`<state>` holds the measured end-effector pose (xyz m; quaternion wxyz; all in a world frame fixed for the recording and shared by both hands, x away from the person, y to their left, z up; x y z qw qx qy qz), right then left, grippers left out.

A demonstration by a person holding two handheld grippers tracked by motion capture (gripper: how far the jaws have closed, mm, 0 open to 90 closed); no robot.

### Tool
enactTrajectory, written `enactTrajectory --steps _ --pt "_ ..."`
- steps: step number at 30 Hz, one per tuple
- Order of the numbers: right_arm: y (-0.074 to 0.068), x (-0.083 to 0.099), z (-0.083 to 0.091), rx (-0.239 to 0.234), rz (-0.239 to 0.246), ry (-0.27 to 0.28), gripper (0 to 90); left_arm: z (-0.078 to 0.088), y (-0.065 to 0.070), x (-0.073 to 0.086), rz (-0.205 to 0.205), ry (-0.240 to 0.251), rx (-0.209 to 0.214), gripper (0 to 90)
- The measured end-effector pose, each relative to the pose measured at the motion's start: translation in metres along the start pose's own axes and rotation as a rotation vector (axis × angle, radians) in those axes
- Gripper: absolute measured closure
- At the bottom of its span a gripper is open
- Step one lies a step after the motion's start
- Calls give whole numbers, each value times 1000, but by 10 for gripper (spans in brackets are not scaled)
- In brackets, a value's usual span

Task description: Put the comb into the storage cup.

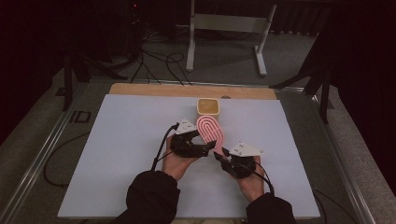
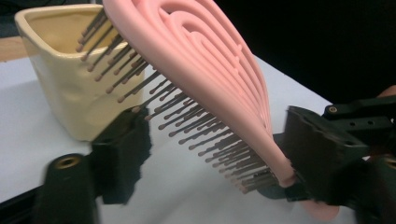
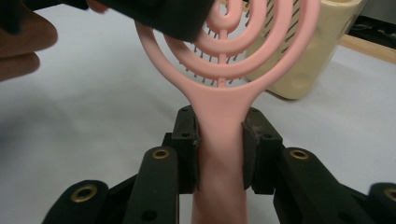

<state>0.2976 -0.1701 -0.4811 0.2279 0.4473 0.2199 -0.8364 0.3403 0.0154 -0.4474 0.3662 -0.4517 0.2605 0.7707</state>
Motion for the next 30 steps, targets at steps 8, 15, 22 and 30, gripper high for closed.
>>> enactTrajectory --steps 8,15,22,30 --pt "0 0 0 -1 -2 0 696 -4 1 -3 40 29 32 460" --pt "-3 0 0 -14 5 7 696 -9 2 -3 64 29 38 448" --pt "-3 1 -1 -27 6 2 697 -7 1 -5 103 77 84 547" --pt "-3 2 -2 -29 9 3 697 -7 2 -5 138 111 164 627"
Point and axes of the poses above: each handheld gripper's, and its own axes: z roughly backward along the jaws, x roughly out of its underside, y roughly to its right, the point moved 2 cm from there along -z, roughly forward along the jaws, and after that the axes turned 12 degrees about -z, right-handed, at the moved point
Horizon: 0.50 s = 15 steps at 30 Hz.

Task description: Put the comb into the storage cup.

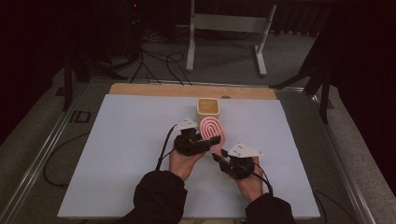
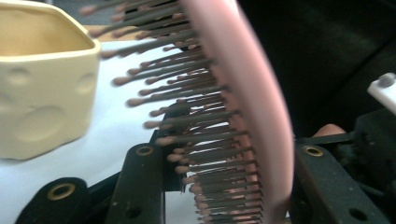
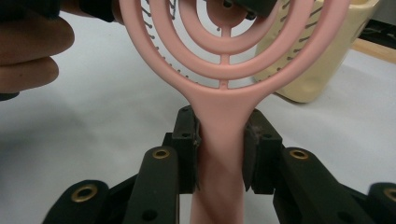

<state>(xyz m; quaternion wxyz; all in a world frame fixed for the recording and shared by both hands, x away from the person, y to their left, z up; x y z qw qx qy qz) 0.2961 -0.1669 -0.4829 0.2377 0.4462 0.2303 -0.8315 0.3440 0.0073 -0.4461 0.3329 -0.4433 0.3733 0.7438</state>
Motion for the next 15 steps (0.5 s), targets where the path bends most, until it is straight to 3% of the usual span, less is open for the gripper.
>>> enactTrajectory --steps 10,15 --pt "1 -2 3 -22 -1 23 695 3 -1 -2 61 39 45 645" --pt "2 -3 3 -32 -6 27 670 4 -1 -5 44 40 36 646"
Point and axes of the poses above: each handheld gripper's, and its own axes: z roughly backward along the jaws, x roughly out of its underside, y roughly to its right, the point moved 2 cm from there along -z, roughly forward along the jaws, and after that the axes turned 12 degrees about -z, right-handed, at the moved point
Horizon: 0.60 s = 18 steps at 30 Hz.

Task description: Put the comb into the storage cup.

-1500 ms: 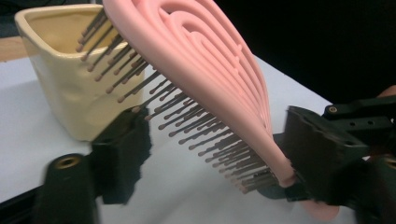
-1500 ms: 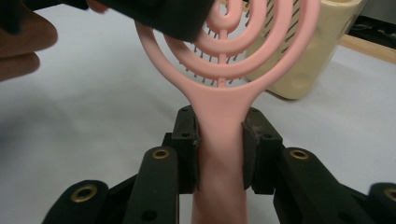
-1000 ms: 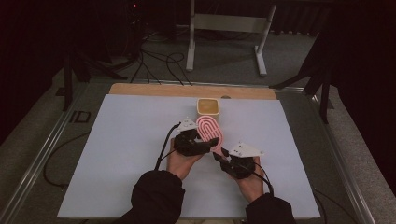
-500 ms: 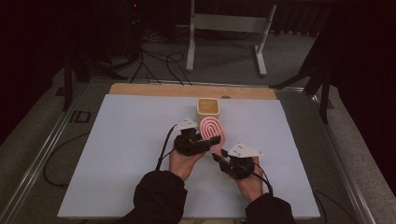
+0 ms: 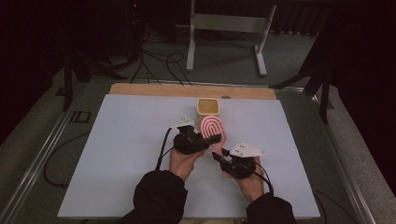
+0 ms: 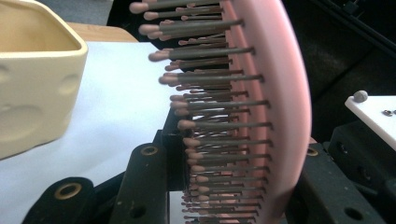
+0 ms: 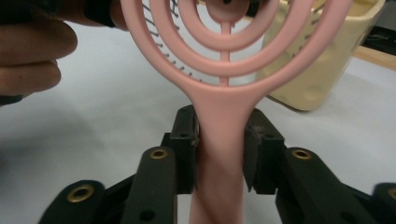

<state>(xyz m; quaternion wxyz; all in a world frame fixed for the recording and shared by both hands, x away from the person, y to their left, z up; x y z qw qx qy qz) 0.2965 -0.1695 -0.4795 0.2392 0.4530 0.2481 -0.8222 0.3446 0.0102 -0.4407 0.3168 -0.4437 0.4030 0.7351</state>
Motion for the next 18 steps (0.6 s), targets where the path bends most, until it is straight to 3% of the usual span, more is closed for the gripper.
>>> enactTrajectory --steps 6,11,18 --pt "4 -1 0 -9 -15 2 390 8 -3 -8 -19 24 -30 646" --pt "5 -2 1 15 -50 21 137 15 -7 -11 -20 36 -51 645" --pt "10 -4 5 13 -81 19 90 19 -10 -16 -33 47 -63 645"
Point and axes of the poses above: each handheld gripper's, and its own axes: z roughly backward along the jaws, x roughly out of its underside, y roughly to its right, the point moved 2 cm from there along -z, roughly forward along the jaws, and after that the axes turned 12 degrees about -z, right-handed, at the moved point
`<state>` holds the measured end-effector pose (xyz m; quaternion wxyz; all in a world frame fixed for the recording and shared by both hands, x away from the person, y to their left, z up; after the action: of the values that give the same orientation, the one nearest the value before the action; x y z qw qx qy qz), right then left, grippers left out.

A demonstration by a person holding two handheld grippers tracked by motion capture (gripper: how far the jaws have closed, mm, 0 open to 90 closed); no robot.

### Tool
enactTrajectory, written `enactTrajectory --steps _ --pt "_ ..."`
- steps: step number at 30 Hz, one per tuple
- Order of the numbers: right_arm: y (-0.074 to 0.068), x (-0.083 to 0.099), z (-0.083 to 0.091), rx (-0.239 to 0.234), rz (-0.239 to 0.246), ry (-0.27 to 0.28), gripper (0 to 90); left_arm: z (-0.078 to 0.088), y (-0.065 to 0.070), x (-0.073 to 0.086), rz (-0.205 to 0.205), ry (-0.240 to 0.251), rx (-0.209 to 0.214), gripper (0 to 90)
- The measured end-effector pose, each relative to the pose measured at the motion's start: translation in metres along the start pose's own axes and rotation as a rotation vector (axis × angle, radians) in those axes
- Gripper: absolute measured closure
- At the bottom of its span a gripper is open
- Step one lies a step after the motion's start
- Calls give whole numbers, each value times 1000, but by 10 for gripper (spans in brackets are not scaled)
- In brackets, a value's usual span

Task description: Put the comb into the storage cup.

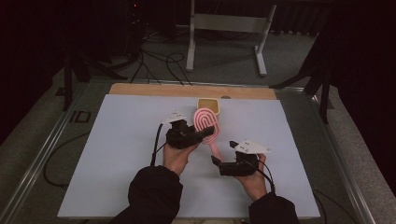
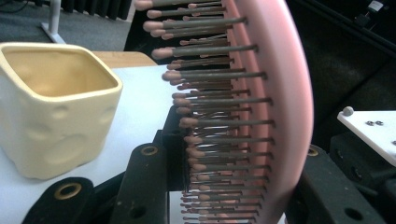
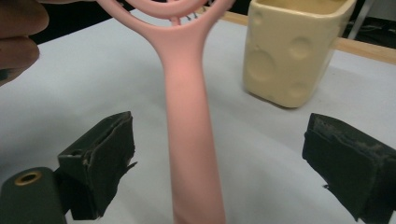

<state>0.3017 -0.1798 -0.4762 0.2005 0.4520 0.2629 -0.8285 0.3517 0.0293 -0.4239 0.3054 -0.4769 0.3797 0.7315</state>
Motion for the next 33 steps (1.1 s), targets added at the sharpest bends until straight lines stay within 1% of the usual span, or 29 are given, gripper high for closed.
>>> enactTrajectory --steps 3,5,8,12,15,19,22,27,29,31,33 --pt "3 -2 3 5 -4 8 90 0 -1 -2 -5 -4 0 645" --pt "6 -3 7 10 6 17 90 2 -2 -4 -9 -6 -5 645" --pt "11 -2 15 4 4 30 90 5 -4 -6 -18 -8 -16 645" --pt "19 2 23 20 -5 30 90 9 -6 -10 -28 -2 -29 645" --pt "25 2 29 36 -4 39 91 11 -8 -13 -33 0 -34 645" --pt "30 3 35 45 -4 58 91 15 -11 -16 -36 7 -45 645" --pt "35 7 39 59 -10 78 91 17 -13 -18 -30 19 -47 645" --pt "43 16 46 81 -14 102 91 20 -15 -21 -31 29 -60 645" --pt "44 20 51 89 -5 124 91 21 -16 -22 -27 36 -63 645" --pt "46 23 57 98 5 146 92 22 -16 -23 -32 39 -64 645" --pt "47 28 63 112 6 159 92 23 -17 -25 -31 46 -66 645"
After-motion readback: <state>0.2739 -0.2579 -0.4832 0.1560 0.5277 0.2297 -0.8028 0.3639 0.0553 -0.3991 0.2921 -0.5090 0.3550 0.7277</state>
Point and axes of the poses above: each handheld gripper's, and its own axes: z roughly backward along the jaws, x roughly out of its underside, y roughly to its right, the point moved 2 cm from there along -z, roughly forward along the jaws, and after that the axes turned 12 degrees about -z, right-handed, at the moved point
